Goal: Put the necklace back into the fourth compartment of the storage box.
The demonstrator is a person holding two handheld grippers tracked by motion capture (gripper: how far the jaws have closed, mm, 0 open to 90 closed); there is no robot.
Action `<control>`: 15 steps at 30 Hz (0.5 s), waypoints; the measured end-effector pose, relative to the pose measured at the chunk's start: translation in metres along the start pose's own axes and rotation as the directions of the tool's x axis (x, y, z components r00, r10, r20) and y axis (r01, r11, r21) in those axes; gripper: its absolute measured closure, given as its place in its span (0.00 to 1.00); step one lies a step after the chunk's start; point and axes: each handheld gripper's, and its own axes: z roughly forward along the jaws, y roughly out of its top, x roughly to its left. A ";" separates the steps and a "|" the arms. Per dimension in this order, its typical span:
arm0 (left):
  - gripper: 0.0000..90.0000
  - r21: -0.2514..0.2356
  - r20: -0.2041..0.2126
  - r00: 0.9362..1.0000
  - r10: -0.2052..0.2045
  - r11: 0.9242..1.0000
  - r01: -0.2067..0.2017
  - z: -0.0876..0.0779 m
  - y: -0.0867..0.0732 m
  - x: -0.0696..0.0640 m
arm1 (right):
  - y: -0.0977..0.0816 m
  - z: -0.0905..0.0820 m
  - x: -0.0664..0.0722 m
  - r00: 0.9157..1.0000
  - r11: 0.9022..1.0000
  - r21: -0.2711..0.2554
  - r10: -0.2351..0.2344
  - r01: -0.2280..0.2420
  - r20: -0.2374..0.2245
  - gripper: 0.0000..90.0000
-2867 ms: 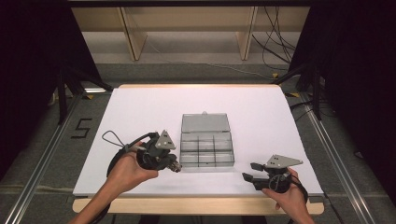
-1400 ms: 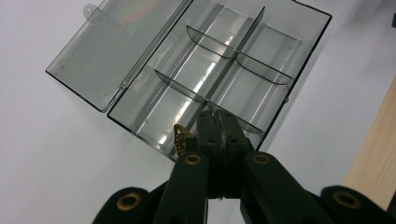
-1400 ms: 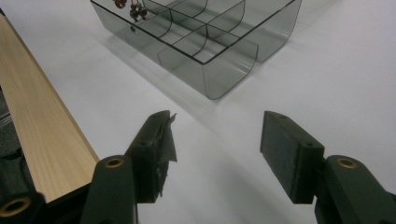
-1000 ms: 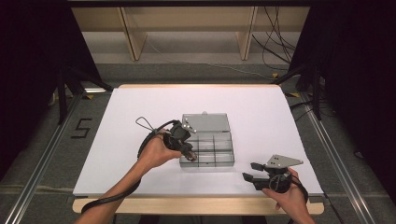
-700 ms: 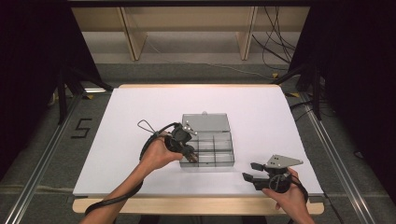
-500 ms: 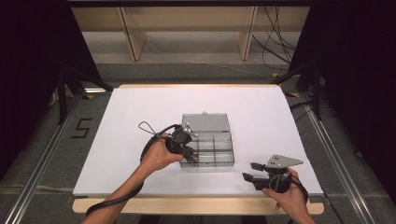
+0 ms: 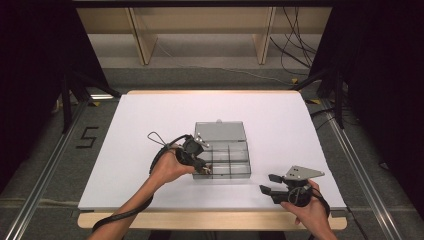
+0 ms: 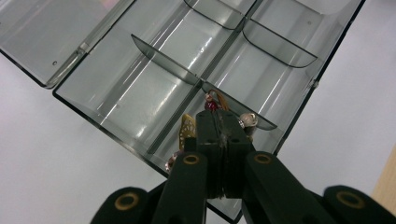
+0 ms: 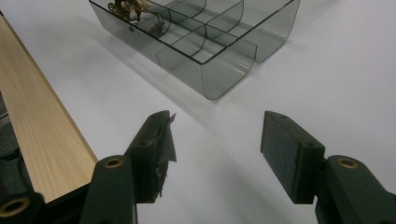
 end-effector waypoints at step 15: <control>0.73 -0.064 -0.005 0.998 -0.056 0.996 0.055 -0.013 -0.008 0.011 | 0.000 0.000 -0.001 1.000 1.000 -0.002 -0.005 0.005 -0.001 0.48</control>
